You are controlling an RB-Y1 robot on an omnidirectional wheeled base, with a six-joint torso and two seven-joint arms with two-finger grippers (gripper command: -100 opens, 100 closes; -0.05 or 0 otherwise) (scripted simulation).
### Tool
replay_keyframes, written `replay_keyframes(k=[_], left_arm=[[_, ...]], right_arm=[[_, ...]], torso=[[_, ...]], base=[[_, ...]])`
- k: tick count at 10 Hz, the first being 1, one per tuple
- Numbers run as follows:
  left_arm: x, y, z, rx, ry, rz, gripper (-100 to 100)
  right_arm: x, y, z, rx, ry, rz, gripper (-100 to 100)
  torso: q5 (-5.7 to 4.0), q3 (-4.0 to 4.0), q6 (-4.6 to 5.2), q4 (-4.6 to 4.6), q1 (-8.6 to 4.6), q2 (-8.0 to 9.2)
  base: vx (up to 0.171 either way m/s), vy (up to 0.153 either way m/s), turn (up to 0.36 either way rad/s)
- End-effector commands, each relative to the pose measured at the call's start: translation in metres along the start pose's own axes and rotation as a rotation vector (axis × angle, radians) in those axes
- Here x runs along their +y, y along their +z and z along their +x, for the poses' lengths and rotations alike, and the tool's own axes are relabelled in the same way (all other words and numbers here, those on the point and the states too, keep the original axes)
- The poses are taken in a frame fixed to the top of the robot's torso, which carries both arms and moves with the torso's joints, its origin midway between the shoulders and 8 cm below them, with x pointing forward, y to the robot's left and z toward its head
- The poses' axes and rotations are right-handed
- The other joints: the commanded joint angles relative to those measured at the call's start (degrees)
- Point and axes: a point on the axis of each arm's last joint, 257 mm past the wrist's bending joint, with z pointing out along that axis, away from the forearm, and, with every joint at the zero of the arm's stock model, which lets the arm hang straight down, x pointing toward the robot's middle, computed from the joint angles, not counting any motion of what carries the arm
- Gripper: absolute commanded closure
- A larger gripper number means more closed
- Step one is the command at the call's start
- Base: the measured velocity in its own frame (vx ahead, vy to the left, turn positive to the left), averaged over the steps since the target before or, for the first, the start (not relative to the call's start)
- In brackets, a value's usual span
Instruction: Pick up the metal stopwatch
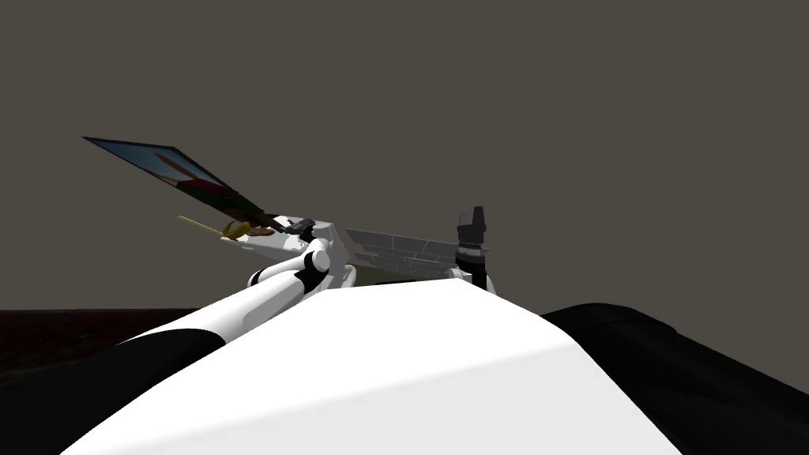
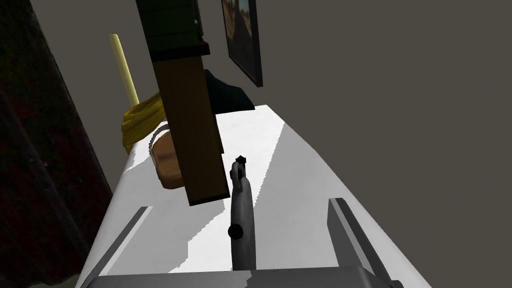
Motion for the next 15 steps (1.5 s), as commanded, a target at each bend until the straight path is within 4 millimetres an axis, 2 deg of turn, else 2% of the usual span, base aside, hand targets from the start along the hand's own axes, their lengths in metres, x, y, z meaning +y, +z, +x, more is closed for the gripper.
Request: replay_keyframes(k=[1, 3, 4, 5, 6, 7, 15], left_arm=[[-0.015, 0.010, -0.002, 0.008, -0.010, -0.013, -100], [-0.012, 0.010, -0.003, 0.004, -0.010, -0.026, -100], [-0.027, 0.019, -0.003, 0.012, -0.018, -0.039, -100], [-0.024, 0.019, -0.004, 0.008, -0.018, -0.052, -100], [-0.042, 0.028, -0.003, 0.022, -0.024, -0.053, -100], [-0.036, 0.027, -0.006, 0.012, -0.023, -0.079, -100], [-0.036, 0.027, -0.006, 0.012, -0.023, -0.079, -100]], right_arm=[[0.000, 0.000, 0.000, 0.000, 0.000, 0.000, 0], [0.000, 0.000, 0.000, 0.000, 0.000, 0.000, 0], [0.000, 0.000, 0.000, 0.000, 0.000, 0.000, 0], [0.000, 0.000, 0.000, 0.000, 0.000, 0.000, 0], [0.000, 0.000, 0.000, 0.000, 0.000, 0.000, 0], [0.000, 0.000, 0.000, 0.000, 0.000, 0.000, 0], [0.000, 0.000, 0.000, 0.000, 0.000, 0.000, 0]], torso=[[0.00, 0.00, 0.00, 0.00, 0.00, 0.00], [-0.07, -0.22, 0.01, -0.08, -0.33, -0.39], [-0.06, -0.18, 0.04, -0.07, -0.24, -0.30], [-0.05, -0.24, -0.06, -0.09, -0.20, -0.43], [-0.06, -0.27, 0.01, -0.10, -0.26, -0.46], [-0.04, -0.05, -0.03, -0.03, -0.17, -0.07], [-0.01, 0.02, 0.01, 0.01, -0.03, 0.03]], base=[[0.101, -0.064, 0.210], [0.109, -0.073, 0.044], [0.137, -0.048, 0.172], [0.140, -0.073, 0.128], [-0.008, -0.042, 0.095], [-0.019, -0.030, 0.082], [0.003, 0.000, -0.004]])
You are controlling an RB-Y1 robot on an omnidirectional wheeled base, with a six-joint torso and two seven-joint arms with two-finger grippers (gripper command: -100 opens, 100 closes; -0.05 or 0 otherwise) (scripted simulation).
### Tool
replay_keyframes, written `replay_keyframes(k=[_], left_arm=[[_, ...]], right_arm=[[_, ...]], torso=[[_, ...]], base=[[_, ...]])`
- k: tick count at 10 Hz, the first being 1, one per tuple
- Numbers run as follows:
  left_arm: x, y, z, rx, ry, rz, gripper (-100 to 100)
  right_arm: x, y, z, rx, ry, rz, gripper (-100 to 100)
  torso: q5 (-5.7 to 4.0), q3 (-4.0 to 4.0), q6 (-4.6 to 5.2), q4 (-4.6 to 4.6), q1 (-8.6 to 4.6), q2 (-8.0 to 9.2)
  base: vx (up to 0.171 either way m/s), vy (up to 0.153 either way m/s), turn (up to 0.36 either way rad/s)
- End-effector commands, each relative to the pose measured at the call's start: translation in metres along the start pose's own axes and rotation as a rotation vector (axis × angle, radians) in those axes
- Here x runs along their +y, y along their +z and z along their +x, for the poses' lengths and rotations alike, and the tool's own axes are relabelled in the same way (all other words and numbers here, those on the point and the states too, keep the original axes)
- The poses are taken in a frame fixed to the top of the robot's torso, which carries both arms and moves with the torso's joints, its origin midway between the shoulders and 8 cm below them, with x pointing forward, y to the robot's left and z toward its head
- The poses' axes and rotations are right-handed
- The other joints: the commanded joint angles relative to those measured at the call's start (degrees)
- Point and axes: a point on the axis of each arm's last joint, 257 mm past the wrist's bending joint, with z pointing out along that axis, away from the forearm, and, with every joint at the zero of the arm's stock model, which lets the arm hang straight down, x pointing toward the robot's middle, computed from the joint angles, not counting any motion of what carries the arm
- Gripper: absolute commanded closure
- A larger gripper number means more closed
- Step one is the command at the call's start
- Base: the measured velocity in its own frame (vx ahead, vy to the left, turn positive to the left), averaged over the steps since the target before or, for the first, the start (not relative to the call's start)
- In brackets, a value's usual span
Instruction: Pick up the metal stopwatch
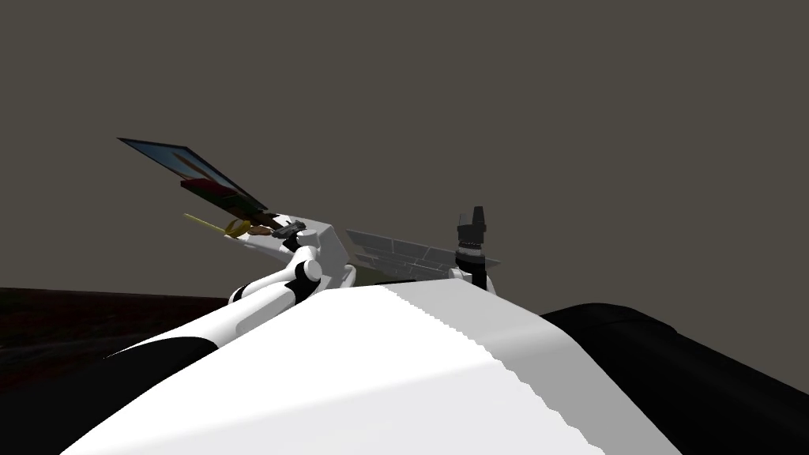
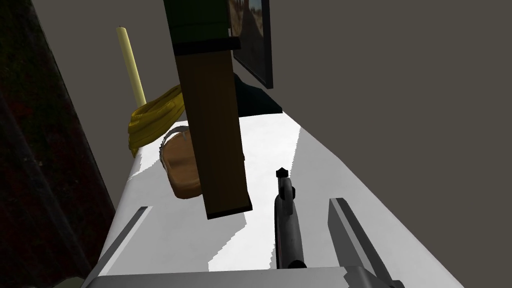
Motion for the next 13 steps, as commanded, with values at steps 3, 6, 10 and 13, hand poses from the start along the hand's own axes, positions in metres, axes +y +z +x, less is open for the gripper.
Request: replay_keyframes(k=[3, 6, 10, 13], left_arm=[[0.0002, 0.0001, -0.0012, -0.002, -0.007, -0.032, -100], [0.0002, 0.0001, -0.0012, -0.002, -0.007, -0.032, -100], [-0.0003, -0.0002, -0.0019, -0.003, -0.013, -0.063, -100], [-0.0003, -0.0002, -0.0019, -0.003, -0.013, -0.063, -100]], right_arm=[[0.0000, 0.0000, 0.0000, 0.000, 0.000, 0.000, 0], [0.0000, 0.0000, 0.0000, 0.000, 0.000, 0.000, 0], [-0.0003, -0.0002, 0.0000, 0.000, 0.000, 0.001, 0], [-0.0006, -0.0004, 0.0000, 0.000, 0.000, 0.002, 0]], torso=[[-0.01, 0.03, 0.00, 0.01, -0.03, 0.05], [0.00, -0.01, 0.01, 0.00, 0.03, -0.02], [0.00, 0.01, -0.03, 0.02, -0.07, 0.00], [0.02, -0.16, -0.06, -0.03, -0.05, -0.33]], base=[[-0.010, -0.014, 0.039], [0.003, 0.003, -0.010], [-0.001, -0.016, 0.041], [0.037, -0.005, 0.016]])
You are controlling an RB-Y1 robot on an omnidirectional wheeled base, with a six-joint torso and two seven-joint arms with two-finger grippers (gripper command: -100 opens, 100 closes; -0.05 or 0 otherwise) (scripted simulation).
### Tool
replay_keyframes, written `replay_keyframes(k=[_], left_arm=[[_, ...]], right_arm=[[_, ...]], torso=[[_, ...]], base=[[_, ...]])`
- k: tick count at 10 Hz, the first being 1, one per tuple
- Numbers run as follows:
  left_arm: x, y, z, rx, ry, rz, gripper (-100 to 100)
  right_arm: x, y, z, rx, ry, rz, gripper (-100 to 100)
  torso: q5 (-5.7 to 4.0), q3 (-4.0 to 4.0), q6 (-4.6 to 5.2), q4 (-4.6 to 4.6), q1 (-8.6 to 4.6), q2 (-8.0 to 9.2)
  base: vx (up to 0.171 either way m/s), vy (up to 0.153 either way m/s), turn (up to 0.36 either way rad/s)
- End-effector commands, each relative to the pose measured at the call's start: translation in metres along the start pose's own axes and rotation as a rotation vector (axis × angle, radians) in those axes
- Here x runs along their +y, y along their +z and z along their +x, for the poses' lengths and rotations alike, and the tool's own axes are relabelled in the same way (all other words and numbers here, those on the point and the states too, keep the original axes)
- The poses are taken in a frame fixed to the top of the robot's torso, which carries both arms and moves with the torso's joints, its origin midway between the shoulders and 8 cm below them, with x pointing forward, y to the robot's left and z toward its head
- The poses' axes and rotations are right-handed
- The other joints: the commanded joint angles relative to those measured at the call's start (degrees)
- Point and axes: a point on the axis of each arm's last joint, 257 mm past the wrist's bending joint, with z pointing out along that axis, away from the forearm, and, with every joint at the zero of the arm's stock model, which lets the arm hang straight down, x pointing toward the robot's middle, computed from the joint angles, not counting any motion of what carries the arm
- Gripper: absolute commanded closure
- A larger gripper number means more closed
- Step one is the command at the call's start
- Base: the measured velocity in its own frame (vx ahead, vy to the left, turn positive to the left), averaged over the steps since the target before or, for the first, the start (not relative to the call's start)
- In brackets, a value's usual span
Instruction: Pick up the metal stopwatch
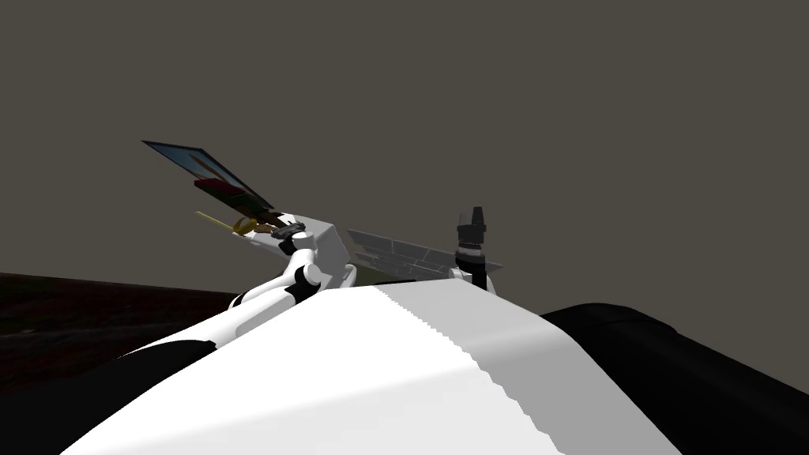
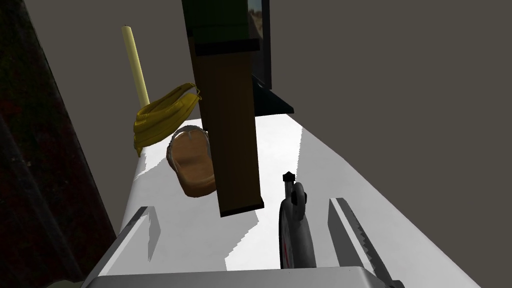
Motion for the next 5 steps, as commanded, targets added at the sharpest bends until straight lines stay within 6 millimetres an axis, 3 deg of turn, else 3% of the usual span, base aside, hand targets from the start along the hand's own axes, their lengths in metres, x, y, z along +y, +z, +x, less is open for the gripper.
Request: replay_keyframes(k=[1, 4, 5], left_arm=[[0.0000, 0.0000, -0.0001, 0.000, 0.000, 0.000, -100], [0.0000, 0.0000, -0.0001, 0.000, 0.000, 0.000, -100], [-0.0066, -0.0034, -0.0085, -0.014, -0.009, -0.018, -100]], right_arm=[[0.0000, 0.0000, 0.0000, 0.000, 0.000, 0.000, 0], [0.0012, 0.0007, -0.0001, -0.001, 0.000, -0.004, 0], [0.0018, 0.0011, -0.0003, -0.001, 0.000, -0.006, 0]], torso=[[0.00, 0.00, 0.00, 0.00, 0.00, 0.00], [-0.02, 0.08, 0.10, -0.01, 0.15, 0.15], [-0.05, 0.10, 0.11, -0.03, 0.16, 0.21]], base=[[-0.018, -0.018, 0.054], [0.007, 0.009, -0.026], [-0.011, -0.014, 0.040]])
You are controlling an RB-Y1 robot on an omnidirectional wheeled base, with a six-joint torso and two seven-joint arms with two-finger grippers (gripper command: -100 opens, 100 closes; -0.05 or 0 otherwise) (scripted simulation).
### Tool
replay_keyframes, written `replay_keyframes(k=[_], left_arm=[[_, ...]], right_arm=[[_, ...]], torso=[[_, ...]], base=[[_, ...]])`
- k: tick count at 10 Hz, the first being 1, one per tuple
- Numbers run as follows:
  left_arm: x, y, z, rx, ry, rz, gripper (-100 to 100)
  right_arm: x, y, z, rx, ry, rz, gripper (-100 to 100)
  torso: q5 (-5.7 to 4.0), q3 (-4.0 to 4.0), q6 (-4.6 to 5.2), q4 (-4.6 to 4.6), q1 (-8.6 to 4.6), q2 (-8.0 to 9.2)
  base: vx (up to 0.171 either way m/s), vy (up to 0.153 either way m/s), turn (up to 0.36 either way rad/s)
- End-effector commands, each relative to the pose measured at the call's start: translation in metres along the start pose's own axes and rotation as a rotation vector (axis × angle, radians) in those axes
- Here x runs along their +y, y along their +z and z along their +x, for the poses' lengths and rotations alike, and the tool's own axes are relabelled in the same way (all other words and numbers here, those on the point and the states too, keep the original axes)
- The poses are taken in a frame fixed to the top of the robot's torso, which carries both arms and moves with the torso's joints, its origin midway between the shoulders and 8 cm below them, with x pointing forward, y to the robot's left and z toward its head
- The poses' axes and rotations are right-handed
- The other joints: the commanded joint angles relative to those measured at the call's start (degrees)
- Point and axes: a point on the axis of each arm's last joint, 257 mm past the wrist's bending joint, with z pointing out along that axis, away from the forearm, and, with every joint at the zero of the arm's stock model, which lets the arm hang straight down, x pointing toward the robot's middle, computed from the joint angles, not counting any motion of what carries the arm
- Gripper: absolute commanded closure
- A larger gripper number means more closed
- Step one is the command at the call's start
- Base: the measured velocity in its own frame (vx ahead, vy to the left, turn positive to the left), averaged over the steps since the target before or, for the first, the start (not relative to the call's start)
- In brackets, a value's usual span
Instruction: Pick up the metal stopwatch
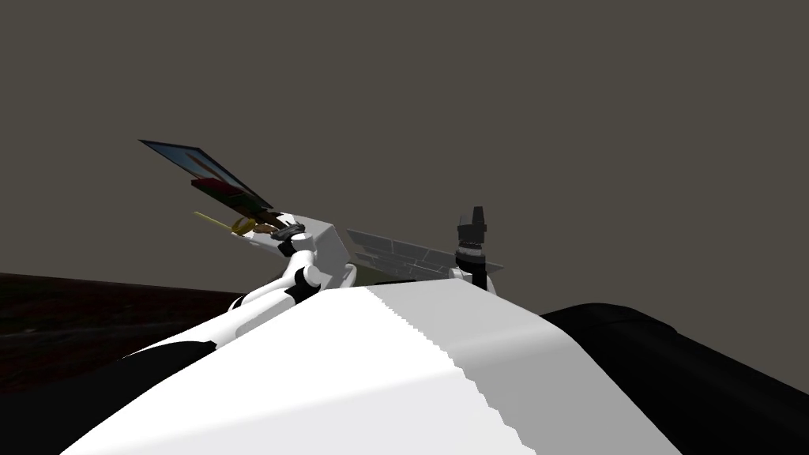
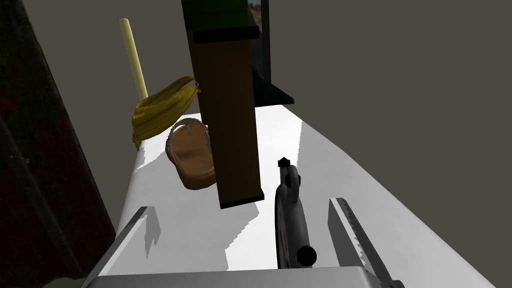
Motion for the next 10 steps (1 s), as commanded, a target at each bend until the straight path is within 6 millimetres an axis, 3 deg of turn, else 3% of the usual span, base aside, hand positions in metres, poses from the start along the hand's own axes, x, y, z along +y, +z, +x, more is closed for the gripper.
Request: replay_keyframes(k=[1, 10], left_arm=[[0.0029, -0.0010, 0.0020, -0.001, -0.010, -0.029, -100], [0.0065, -0.0011, 0.0007, -0.006, -0.009, -0.043, -100]], right_arm=[[0.0000, 0.0000, 0.0000, 0.000, 0.000, 0.000, 0], [0.0003, 0.0003, -0.0002, -0.001, 0.000, -0.001, 0]], torso=[[0.00, 0.00, 0.00, 0.00, 0.00, 0.00], [-0.02, 0.04, 0.05, 0.00, 0.09, 0.08]], base=[[-0.013, -0.017, 0.049], [-0.001, -0.001, 0.002]])
